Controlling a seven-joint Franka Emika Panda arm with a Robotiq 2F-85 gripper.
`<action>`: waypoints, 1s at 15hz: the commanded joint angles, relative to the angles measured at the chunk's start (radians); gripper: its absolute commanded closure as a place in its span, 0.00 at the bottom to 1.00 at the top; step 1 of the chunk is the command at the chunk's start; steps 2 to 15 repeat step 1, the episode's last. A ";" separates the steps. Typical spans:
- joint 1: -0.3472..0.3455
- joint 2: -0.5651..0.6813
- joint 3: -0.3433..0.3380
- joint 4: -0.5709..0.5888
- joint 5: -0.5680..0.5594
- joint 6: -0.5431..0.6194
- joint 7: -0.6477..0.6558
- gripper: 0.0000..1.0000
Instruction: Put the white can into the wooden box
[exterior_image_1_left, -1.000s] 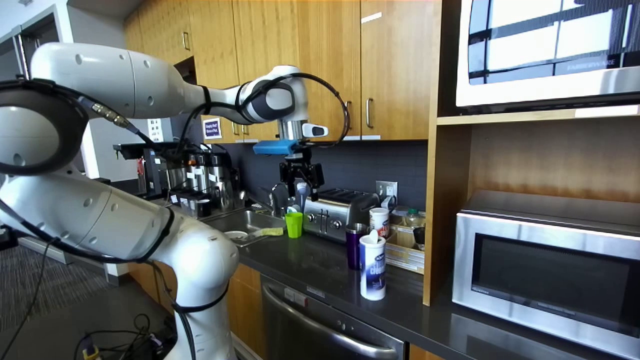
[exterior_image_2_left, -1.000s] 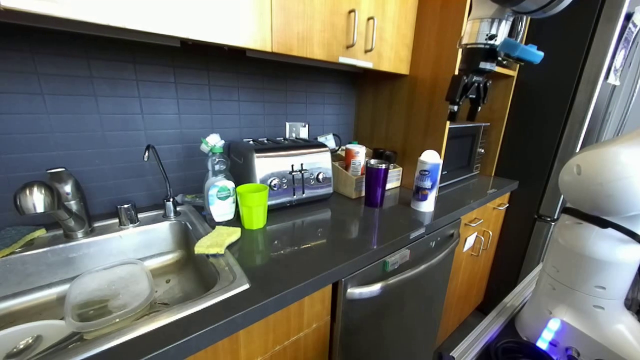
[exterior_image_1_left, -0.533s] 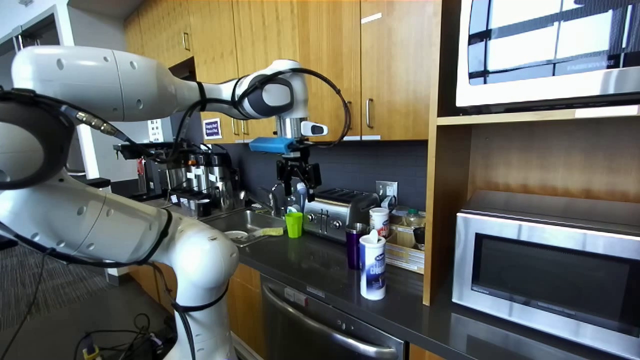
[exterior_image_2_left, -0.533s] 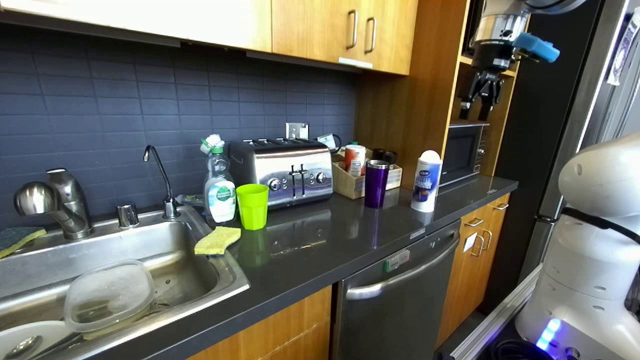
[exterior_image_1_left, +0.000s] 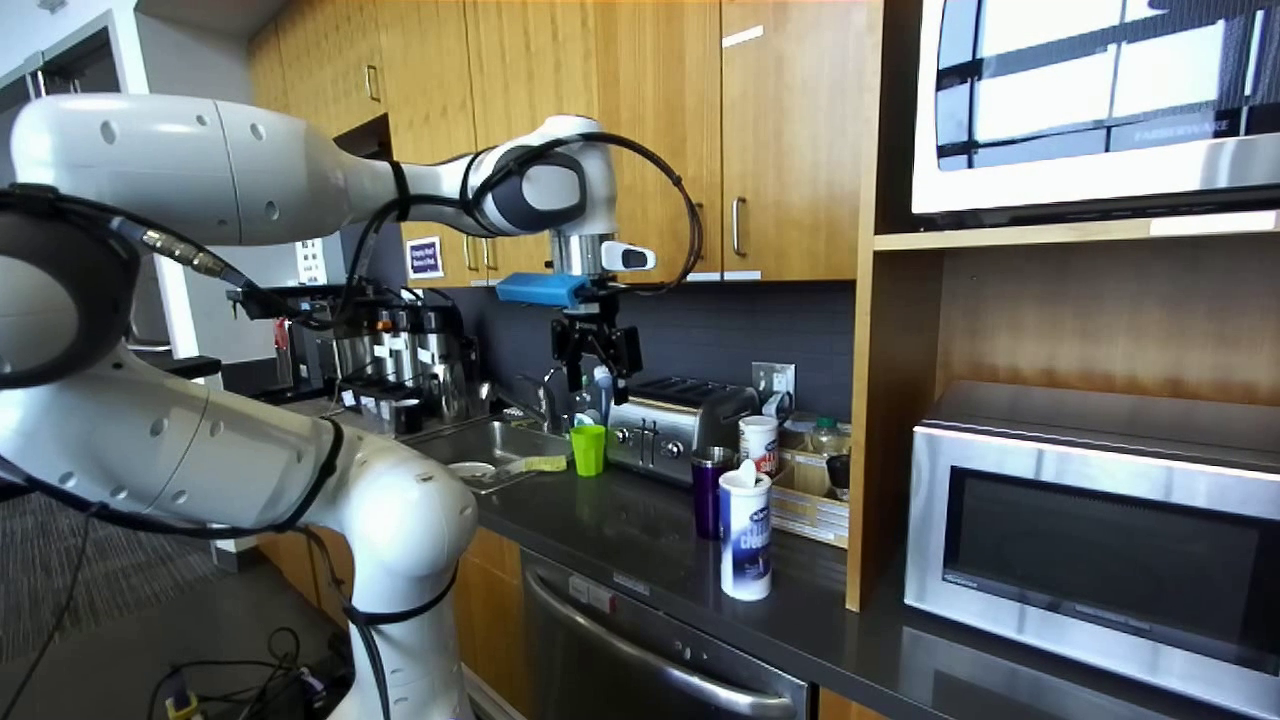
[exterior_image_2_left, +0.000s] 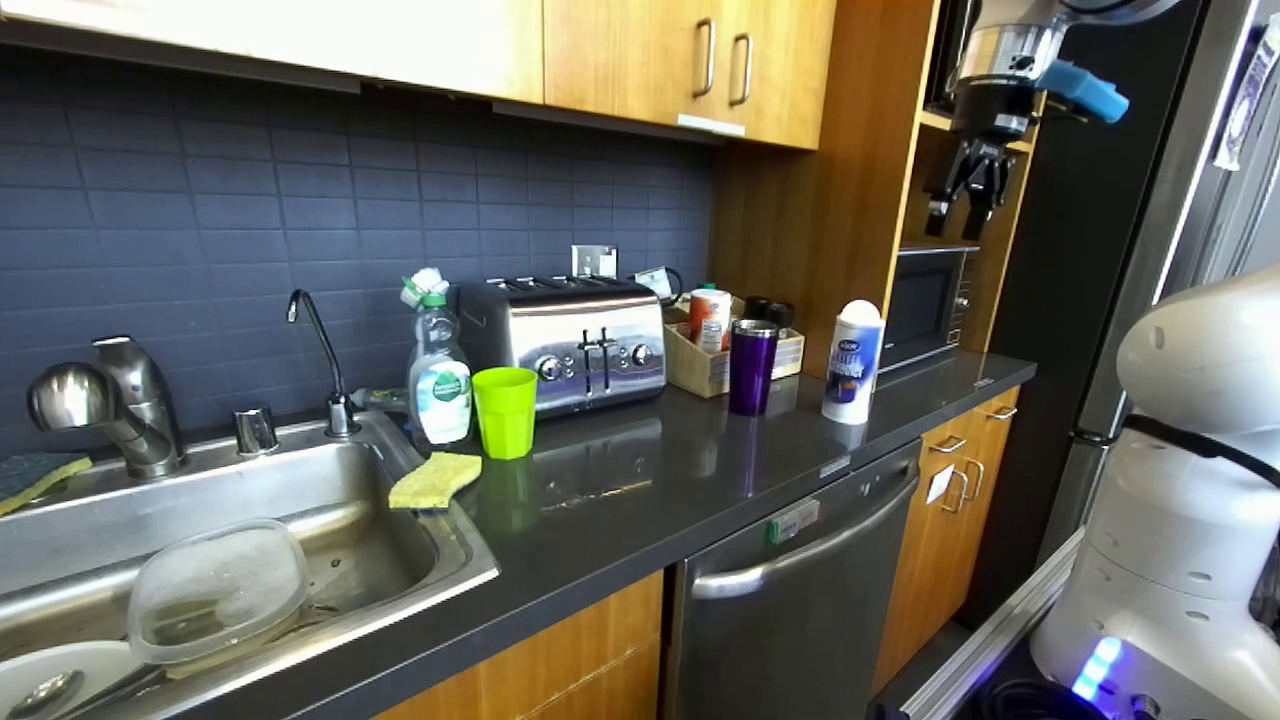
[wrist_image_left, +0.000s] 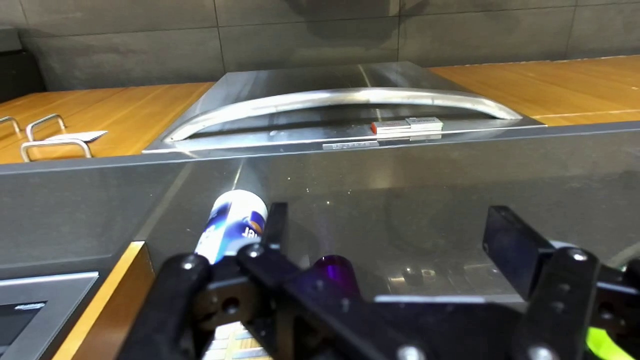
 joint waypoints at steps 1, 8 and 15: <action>-0.004 0.002 0.003 0.003 0.003 -0.002 -0.003 0.00; -0.004 0.002 0.003 0.003 0.003 -0.002 -0.003 0.00; -0.004 0.002 0.003 0.003 0.003 -0.002 -0.003 0.00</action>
